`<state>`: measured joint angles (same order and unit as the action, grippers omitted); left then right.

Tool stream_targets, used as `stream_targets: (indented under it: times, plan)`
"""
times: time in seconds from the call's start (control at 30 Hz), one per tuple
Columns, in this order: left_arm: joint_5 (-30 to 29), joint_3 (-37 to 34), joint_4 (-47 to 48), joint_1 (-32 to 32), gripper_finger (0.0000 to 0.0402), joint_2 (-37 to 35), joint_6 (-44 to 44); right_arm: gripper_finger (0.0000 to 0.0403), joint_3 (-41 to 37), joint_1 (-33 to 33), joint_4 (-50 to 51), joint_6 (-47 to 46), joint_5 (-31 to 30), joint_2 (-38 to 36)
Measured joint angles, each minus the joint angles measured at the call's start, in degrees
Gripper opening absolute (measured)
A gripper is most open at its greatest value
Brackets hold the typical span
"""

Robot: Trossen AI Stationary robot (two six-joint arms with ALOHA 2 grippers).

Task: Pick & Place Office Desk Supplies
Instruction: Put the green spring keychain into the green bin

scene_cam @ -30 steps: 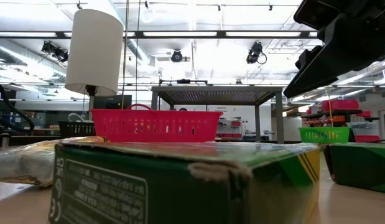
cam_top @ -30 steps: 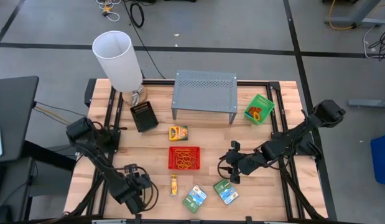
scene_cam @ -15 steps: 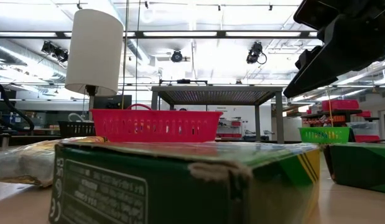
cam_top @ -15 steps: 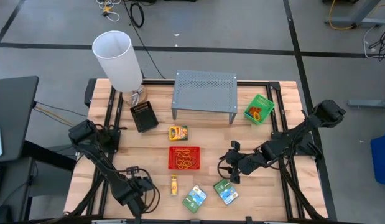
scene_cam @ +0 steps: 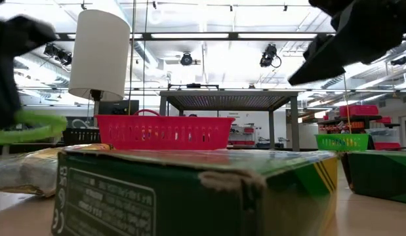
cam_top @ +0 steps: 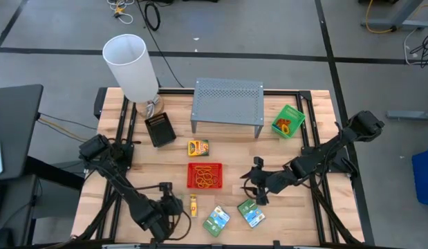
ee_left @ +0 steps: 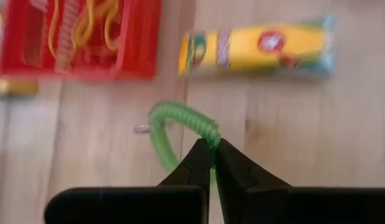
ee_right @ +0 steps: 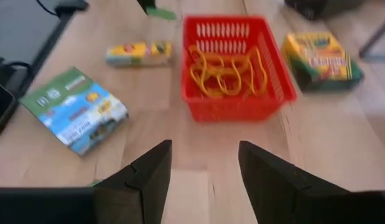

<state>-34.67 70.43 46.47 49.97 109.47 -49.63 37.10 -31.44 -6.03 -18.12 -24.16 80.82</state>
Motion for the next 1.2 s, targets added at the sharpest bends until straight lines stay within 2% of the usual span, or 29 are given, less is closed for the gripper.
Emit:
stream_targets:
  times: [0.3,0.47,0.6,0.73,0.87,1.1,1.2]
  plan:
    - [-7.86,4.67,0.68,-2.16,0.0009,-2.44,12.06,0.0194,0.00,0.00,-8.83,9.60,3.18,0.00]
    - [-8.57,4.81,-7.51,-4.24,0.0009,-4.54,24.23,0.0195,0.00,0.12,-13.11,17.24,3.01,0.00]
    - [-4.57,4.81,-16.80,-7.92,0.0009,-4.59,37.12,0.0195,0.02,0.57,-13.86,22.21,2.97,0.02]
    - [-2.04,4.81,-22.85,-12.97,0.0009,-4.59,45.27,0.0195,0.02,0.55,-13.54,25.85,1.26,0.67]
    - [3.89,4.81,-29.70,-17.88,0.0009,-4.60,53.74,0.0196,0.00,0.55,-11.99,26.98,-1.52,1.48]
    - [14.59,4.81,-36.48,-24.75,0.0009,-4.61,61.44,0.0236,0.02,0.83,-9.76,25.45,-3.21,1.77]
    - [16.95,4.81,-38.80,-26.72,0.0009,-4.37,62.84,0.0246,0.02,0.83,-9.76,25.47,-3.08,1.78]
